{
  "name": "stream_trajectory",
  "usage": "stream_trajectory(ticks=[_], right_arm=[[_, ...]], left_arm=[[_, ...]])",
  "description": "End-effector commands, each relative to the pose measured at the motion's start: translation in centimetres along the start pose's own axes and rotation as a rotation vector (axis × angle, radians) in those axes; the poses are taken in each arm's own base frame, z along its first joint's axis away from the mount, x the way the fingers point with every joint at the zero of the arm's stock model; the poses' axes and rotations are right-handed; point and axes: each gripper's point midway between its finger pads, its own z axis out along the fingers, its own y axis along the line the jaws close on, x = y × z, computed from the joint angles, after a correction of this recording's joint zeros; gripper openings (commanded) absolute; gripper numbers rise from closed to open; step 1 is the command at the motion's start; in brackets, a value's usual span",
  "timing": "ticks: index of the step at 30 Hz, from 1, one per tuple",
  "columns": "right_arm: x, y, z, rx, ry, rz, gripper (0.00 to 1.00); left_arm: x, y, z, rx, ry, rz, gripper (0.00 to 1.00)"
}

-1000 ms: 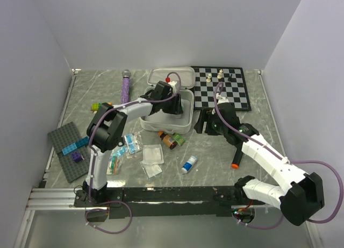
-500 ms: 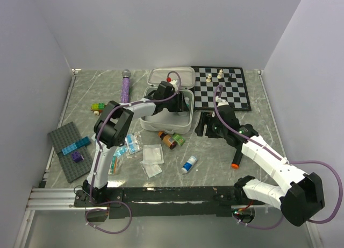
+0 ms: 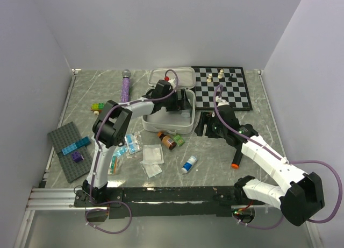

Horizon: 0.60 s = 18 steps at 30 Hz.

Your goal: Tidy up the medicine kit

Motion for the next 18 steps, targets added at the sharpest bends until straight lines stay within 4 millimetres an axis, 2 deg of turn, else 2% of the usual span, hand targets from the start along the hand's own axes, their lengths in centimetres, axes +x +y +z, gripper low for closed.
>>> stream_trajectory(ticks=[1, 4, 5, 8, 11, 13, 15, 16, 18], right_arm=[[-0.6, 0.5, -0.5, -0.019, -0.032, 0.008, 0.8], [-0.8, 0.5, -0.8, -0.023, -0.041, 0.01, 0.8], [-0.8, 0.5, -0.8, -0.022, -0.043, 0.01, 0.8], [-0.8, 0.6, -0.9, -0.025, -0.043, 0.013, 0.8], [-0.6, 0.4, -0.9, -0.021, -0.047, 0.015, 0.8], [-0.4, 0.2, -0.8, -0.014, -0.044, 0.015, 0.8], [-0.2, 0.0, -0.7, -0.011, -0.042, 0.015, 0.8], [-0.1, 0.0, -0.6, -0.011, -0.041, 0.015, 0.8], [0.1, -0.1, -0.5, -0.01, -0.038, 0.012, 0.8]], left_arm=[[-2.4, -4.4, -2.6, 0.07, -0.059, 0.067, 0.99], [-4.2, -5.1, -5.1, 0.045, -0.105, 0.102, 0.99], [-5.4, -5.7, -6.6, 0.041, -0.138, 0.11, 0.96], [-7.7, -6.6, -10.5, 0.014, -0.224, 0.123, 0.96], [-7.9, -5.7, -14.1, -0.099, -0.294, 0.112, 0.96], [-7.0, -4.6, -16.6, -0.199, -0.34, 0.062, 0.96], [-4.8, -3.3, -18.5, -0.282, -0.345, -0.013, 0.96], [-2.9, -2.4, -18.9, -0.324, -0.323, -0.058, 0.96], [0.9, -1.8, -19.9, -0.363, -0.265, -0.131, 0.96]])
